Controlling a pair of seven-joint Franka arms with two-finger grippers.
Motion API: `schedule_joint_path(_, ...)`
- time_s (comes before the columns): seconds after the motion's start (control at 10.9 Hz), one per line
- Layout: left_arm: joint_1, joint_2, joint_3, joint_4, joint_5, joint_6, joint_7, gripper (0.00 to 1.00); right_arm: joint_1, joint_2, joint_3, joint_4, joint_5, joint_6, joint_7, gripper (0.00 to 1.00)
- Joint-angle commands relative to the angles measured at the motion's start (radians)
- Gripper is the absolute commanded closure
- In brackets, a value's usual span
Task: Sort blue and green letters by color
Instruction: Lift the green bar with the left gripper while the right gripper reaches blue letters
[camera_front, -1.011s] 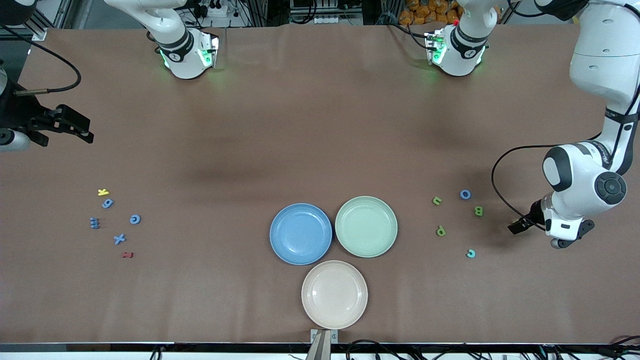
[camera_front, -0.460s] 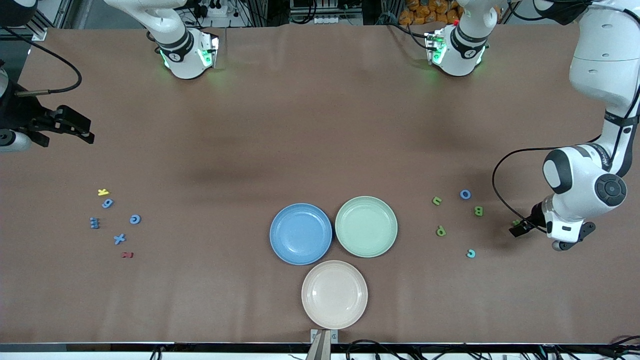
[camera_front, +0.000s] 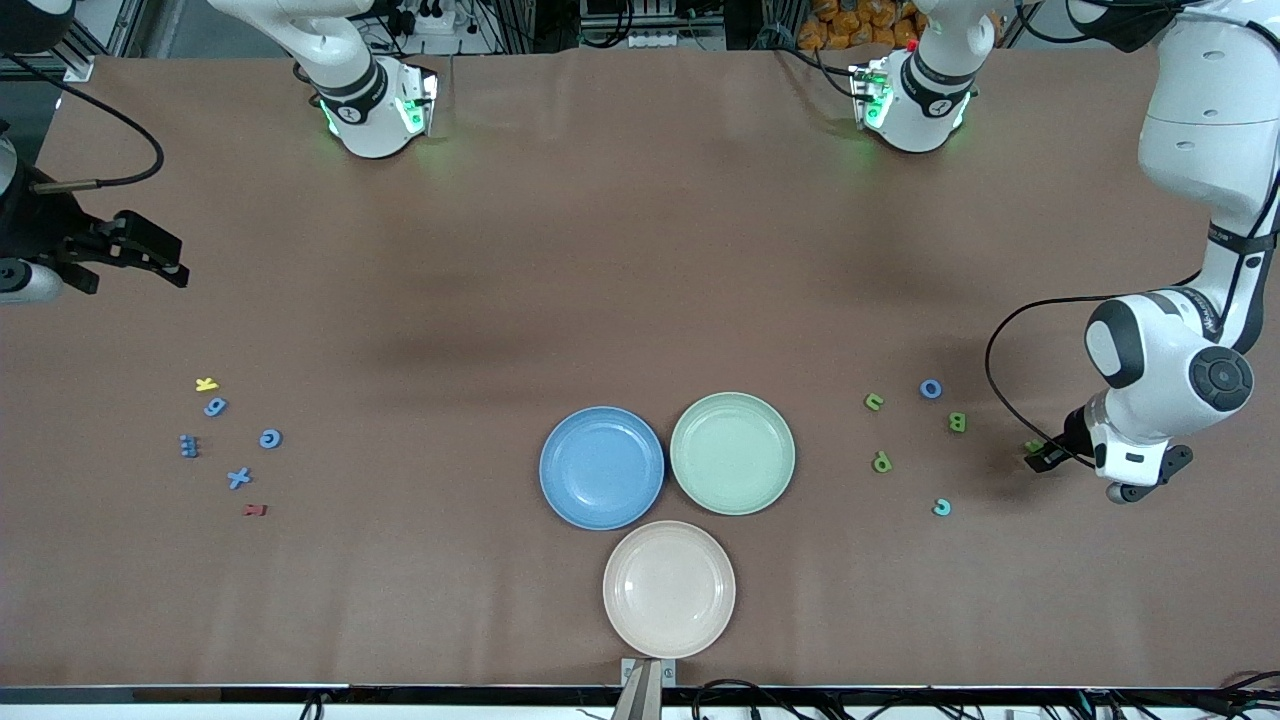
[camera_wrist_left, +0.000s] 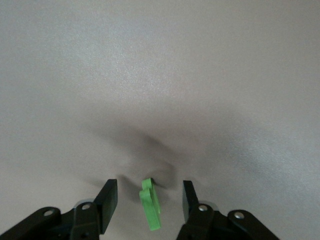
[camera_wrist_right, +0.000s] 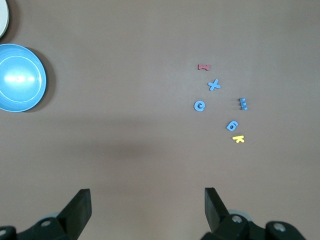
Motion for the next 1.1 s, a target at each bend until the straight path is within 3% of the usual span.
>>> schedule_joint_path(0.0, 0.005, 0.02, -0.003, 0.011, 0.02, 0.023, -0.011, 0.42, -0.012, 0.008, 0.0, -0.006, 0.011, -0.013, -0.007, 0.0)
schedule_joint_path(0.18, 0.005, 0.02, -0.003, 0.008, 0.02, 0.023, -0.011, 0.47, -0.018, 0.016, -0.002, -0.083, 0.007, 0.032, -0.015, 0.0)
schedule_joint_path(0.37, 0.005, 0.02, -0.003, 0.007, 0.02, 0.025, -0.009, 0.59, -0.026, 0.018, -0.002, -0.157, -0.001, 0.097, -0.015, 0.0)
schedule_joint_path(0.83, 0.005, 0.015, -0.003, -0.01, 0.019, 0.023, 0.067, 1.0, -0.116, 0.152, -0.003, -0.187, -0.007, 0.207, -0.045, 0.0)
schedule_joint_path(1.01, 0.005, 0.003, -0.003, -0.01, 0.019, 0.02, 0.078, 1.0, -0.194, 0.243, -0.003, -0.185, -0.01, 0.299, -0.198, 0.0)
